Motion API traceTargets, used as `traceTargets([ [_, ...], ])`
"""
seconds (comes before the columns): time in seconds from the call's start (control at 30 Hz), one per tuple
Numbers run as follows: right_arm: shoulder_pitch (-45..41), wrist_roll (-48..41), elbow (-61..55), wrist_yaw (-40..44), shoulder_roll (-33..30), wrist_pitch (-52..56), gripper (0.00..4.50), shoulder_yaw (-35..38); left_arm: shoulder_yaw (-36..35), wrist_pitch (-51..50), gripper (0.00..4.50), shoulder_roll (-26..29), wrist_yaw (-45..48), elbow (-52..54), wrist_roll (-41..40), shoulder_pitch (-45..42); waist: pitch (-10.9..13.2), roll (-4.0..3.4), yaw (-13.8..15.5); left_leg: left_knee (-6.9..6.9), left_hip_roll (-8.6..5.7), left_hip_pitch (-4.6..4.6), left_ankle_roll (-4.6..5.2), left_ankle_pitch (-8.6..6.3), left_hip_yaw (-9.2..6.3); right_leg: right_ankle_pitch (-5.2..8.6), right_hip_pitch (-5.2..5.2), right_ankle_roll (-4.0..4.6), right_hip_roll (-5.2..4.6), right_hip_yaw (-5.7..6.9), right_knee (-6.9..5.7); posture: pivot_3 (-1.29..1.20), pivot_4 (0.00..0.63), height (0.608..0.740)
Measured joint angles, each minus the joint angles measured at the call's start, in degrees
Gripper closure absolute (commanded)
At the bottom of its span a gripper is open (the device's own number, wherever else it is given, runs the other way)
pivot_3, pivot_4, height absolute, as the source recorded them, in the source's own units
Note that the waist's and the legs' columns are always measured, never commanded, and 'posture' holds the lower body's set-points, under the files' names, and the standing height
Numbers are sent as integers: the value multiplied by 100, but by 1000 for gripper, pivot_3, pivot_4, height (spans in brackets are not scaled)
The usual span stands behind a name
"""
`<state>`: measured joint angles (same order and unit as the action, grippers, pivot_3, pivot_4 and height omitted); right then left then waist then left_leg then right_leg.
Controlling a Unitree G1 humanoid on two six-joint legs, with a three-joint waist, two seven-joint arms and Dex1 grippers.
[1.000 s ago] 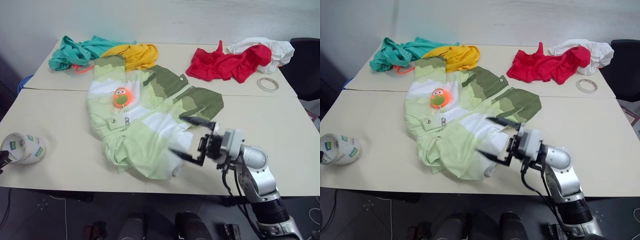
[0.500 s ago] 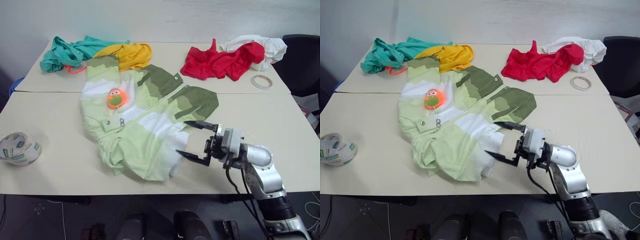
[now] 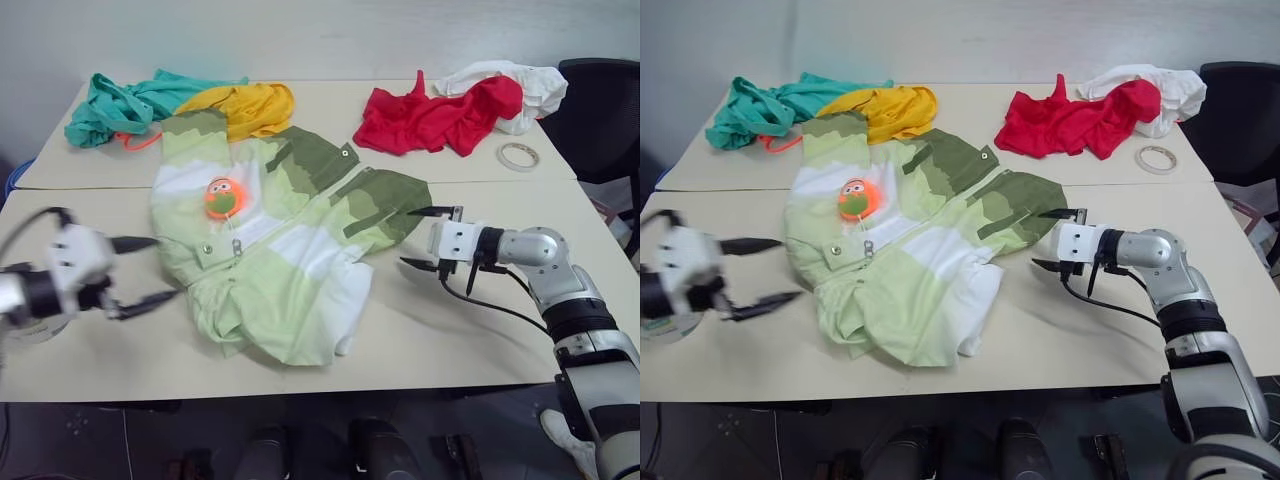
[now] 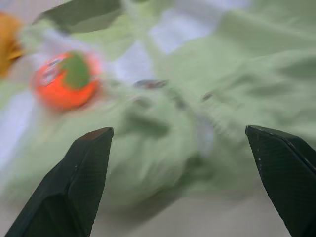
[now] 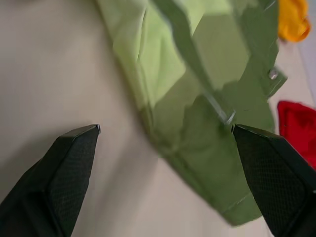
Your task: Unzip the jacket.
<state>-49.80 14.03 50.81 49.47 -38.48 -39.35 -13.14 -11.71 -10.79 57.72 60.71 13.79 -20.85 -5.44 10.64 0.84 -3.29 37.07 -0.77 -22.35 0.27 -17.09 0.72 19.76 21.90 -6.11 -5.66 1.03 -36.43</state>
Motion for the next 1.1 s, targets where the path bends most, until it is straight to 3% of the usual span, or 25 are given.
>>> traceTargets([
  [0.1,-480,472,635,-461,49,-220,0,-227,955,-258,4,-166,-161,558,521,-144,1,-1,-50,9,11,4,0,0,24,-2,8,-4,15,1,-11,0,150,740],
  [0.27,-807,950,1341,-1210,70,-563,0,-450,1516,-1008,4,-571,-585,1095,683,-226,1,0,10,36,21,14,-2,5,24,-1,-5,-4,17,-19,-33,0,150,740],
  [0.43,-1102,1027,1837,-1429,369,-523,0,-457,1930,-1576,4,-972,-1052,1096,981,-332,0,0,12,42,22,25,-2,6,18,-1,-18,-3,20,-19,-41,0,150,740],
  [0.53,-1318,1021,2070,-1369,549,-303,0,-445,2090,-1626,596,-865,-1123,1126,1278,-373,0,-1,-1,28,23,26,-9,9,18,-1,-10,-3,23,-18,-40,0,150,740],
  [0.63,-1498,1015,2197,-1221,725,39,634,-438,2110,-1514,1458,-862,-1279,1036,1530,-453,0,-1,9,31,25,26,-11,11,15,-1,-11,-3,23,-15,-41,0,150,740],
  [0.97,-1514,432,2393,-741,965,1111,4061,113,1650,-1094,4433,-537,-1345,560,1624,-194,1,-2,-12,24,32,30,-17,14,8,0,-16,-1,26,-9,-40,0,150,740],
  [1.0,-1510,323,2393,-563,933,1222,4438,228,1496,-1095,4500,-447,-1345,480,1624,-129,2,-5,-16,22,33,30,-19,14,8,0,-15,0,27,-9,-40,0,150,740],
  [1.1,-1474,40,2355,-12,816,1390,4476,450,1255,-1029,4500,-327,-1332,257,1619,-51,4,-8,-12,21,34,30,-19,15,8,1,-14,0,27,-7,-40,0,150,740],
])
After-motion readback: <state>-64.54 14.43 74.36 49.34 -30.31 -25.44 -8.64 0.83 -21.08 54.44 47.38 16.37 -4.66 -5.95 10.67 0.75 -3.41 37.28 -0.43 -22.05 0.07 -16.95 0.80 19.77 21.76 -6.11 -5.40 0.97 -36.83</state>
